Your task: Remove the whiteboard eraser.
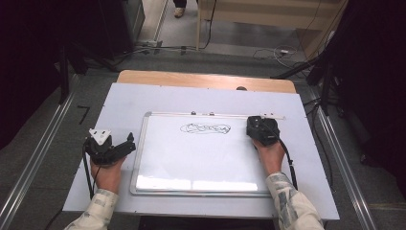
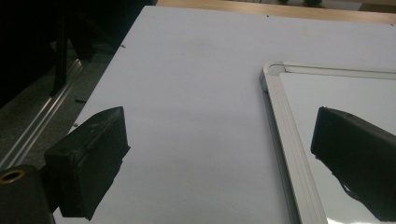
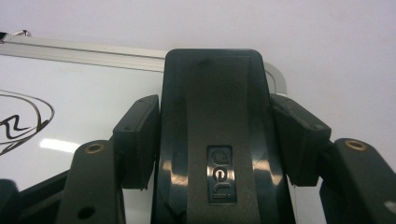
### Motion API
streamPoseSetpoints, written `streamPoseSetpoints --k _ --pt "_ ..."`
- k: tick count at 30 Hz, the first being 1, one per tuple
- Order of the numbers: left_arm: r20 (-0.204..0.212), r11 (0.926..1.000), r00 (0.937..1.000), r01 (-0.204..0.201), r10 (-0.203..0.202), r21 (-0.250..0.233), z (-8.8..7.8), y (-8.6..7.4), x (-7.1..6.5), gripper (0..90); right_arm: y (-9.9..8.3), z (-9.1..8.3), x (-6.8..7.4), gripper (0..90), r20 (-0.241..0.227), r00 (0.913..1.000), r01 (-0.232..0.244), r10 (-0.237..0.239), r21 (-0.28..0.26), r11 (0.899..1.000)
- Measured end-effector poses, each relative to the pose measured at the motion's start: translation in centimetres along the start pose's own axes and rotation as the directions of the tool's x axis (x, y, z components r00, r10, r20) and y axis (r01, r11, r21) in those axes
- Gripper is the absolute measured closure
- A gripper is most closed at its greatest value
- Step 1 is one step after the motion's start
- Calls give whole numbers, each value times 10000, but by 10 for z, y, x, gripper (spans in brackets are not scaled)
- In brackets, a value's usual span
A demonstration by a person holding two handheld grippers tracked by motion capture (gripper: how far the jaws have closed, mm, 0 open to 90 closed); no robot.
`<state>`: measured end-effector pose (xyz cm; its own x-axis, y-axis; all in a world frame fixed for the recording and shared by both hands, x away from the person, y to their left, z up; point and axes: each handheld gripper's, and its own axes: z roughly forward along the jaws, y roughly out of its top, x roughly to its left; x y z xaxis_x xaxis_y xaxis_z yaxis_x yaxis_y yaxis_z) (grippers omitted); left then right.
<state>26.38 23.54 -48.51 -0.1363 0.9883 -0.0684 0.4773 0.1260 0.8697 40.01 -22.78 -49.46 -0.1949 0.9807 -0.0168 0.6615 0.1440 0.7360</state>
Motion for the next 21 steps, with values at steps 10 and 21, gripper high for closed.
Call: streamPoseSetpoints --k 10,21 --pt "39 10000 10000 -16 16 -27 -1 0 0 43 0 2 -4 339 -392 9988 -284 292 195 9994" --pt "67 10000 10000 -13 13 -46 -1 0 0 43 1 0 -5 376 -417 9986 -302 316 321 9990"
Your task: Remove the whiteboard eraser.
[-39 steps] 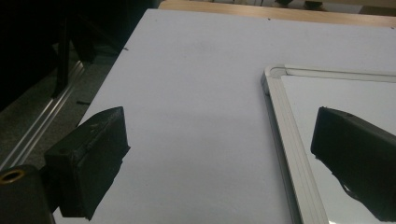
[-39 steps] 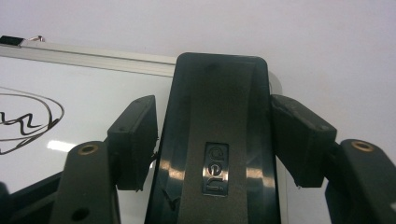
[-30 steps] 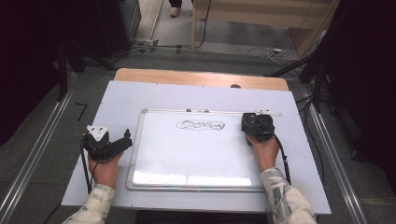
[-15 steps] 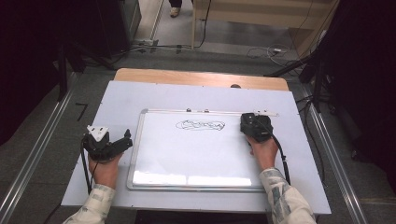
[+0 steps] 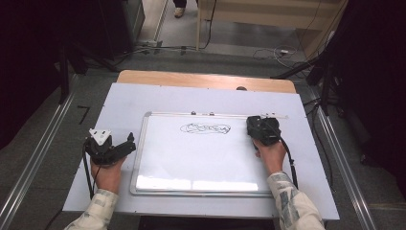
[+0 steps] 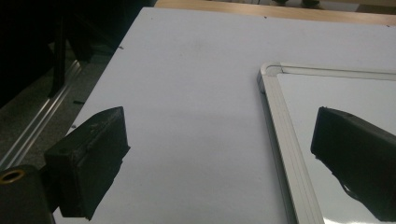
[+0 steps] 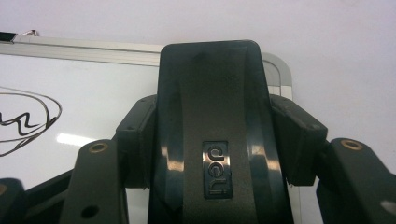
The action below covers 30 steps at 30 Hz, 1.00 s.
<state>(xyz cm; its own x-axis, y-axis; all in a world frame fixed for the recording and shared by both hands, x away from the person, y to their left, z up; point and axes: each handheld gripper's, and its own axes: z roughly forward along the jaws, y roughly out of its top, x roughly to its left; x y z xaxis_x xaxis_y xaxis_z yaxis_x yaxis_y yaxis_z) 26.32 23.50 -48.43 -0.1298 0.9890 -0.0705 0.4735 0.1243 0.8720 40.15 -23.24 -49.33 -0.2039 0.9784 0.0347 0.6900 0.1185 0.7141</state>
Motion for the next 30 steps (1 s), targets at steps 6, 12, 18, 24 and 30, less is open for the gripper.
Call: streamPoseSetpoints --k 6,12,18,24,30 --pt "0 10000 10000 51 -51 -71 -1 0 1 43 -1 -1 2 378 110 9999 101 -101 -48 9999" --pt "-22 9999 10000 88 -88 -55 -1 0 2 43 -2 -4 6 379 227 9986 479 -475 -164 9987" --pt "-19 10000 10000 78 -78 -30 -2 0 3 43 -1 -12 8 379 -31 9989 457 -458 -279 9986" --pt "-43 9999 9999 119 -119 -87 -3 0 5 43 0 -21 10 378 -281 9983 492 -502 -338 9982" --pt "-42 9999 10000 84 -85 -57 -3 0 4 42 0 -29 13 378 -516 9967 598 -623 -478 9971"
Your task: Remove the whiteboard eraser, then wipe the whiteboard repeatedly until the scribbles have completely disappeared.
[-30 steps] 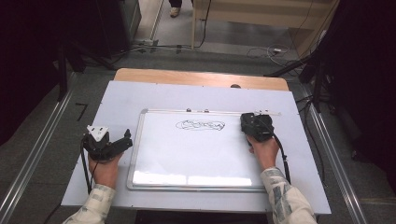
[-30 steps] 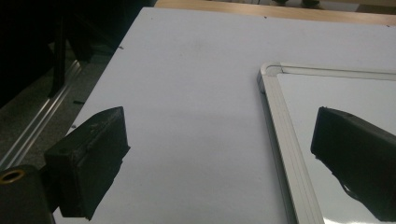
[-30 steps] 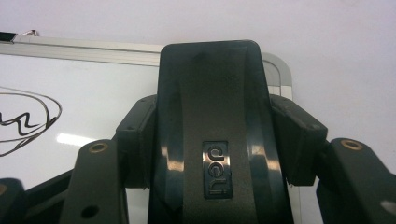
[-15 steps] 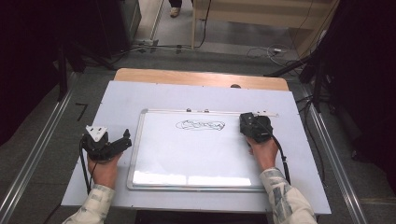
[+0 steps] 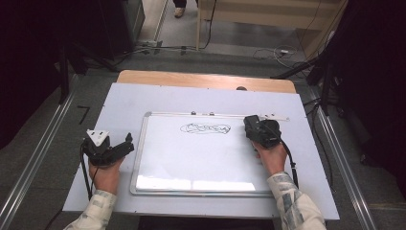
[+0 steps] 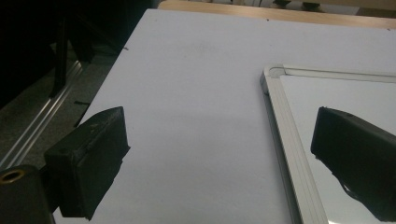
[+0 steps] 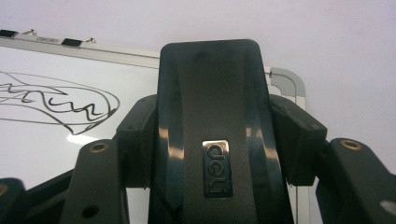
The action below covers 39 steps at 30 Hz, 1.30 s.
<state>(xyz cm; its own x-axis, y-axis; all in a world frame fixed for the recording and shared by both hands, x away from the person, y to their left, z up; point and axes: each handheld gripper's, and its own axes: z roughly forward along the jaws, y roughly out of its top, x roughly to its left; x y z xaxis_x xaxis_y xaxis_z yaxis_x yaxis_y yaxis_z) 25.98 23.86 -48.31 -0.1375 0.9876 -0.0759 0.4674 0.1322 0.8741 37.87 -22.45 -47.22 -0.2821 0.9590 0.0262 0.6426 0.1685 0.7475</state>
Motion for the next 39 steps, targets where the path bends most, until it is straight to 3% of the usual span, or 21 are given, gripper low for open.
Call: streamPoseSetpoints --k 39 --pt "46 10000 10000 -82 82 -50 0 1 -2 43 -3 -2 14 378 -492 9986 196 -195 29 9998"
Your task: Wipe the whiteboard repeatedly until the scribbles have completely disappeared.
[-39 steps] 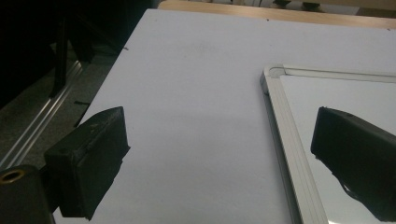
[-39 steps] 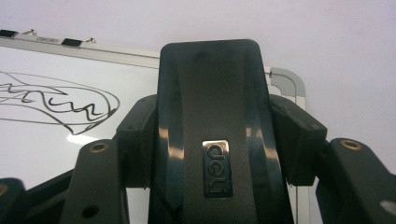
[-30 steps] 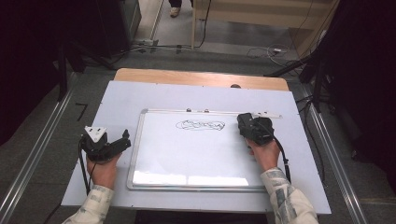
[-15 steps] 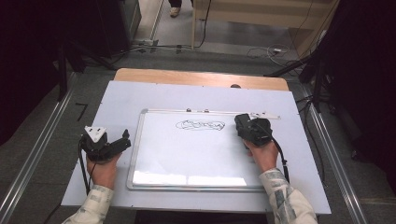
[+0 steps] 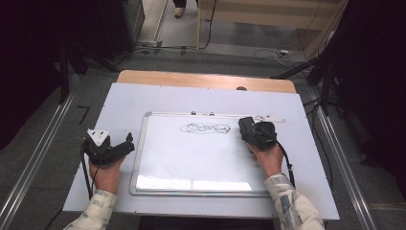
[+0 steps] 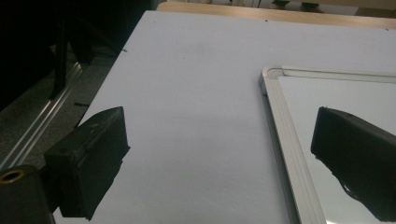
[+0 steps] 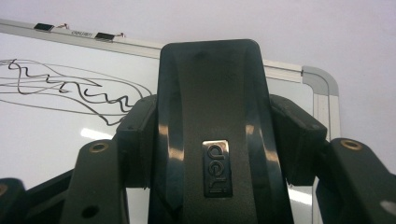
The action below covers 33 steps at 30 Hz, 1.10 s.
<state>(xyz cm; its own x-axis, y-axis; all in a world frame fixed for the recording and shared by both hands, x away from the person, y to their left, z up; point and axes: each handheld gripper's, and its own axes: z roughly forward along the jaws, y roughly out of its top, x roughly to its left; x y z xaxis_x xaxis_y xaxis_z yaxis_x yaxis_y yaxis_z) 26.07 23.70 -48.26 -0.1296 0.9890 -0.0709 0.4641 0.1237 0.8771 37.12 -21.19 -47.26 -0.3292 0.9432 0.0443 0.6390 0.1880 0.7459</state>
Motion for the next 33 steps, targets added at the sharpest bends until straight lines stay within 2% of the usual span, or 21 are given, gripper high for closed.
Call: streamPoseSetpoints --k 5,19,24,33 --pt "-14 10000 10000 -54 54 26 0 -1 -1 43 1 3 3 378 13 9999 109 -109 -26 9999" --pt "-10 9999 10000 -59 59 82 0 -2 -1 43 2 25 16 379 43 9989 460 -462 355 9983" --pt "-8 9999 10000 -39 40 99 0 -1 0 43 0 32 16 379 55 9992 390 -393 555 9977" --pt "1 9999 10000 -53 53 103 1 -1 -1 43 3 35 17 380 21 9997 250 -252 679 9974"
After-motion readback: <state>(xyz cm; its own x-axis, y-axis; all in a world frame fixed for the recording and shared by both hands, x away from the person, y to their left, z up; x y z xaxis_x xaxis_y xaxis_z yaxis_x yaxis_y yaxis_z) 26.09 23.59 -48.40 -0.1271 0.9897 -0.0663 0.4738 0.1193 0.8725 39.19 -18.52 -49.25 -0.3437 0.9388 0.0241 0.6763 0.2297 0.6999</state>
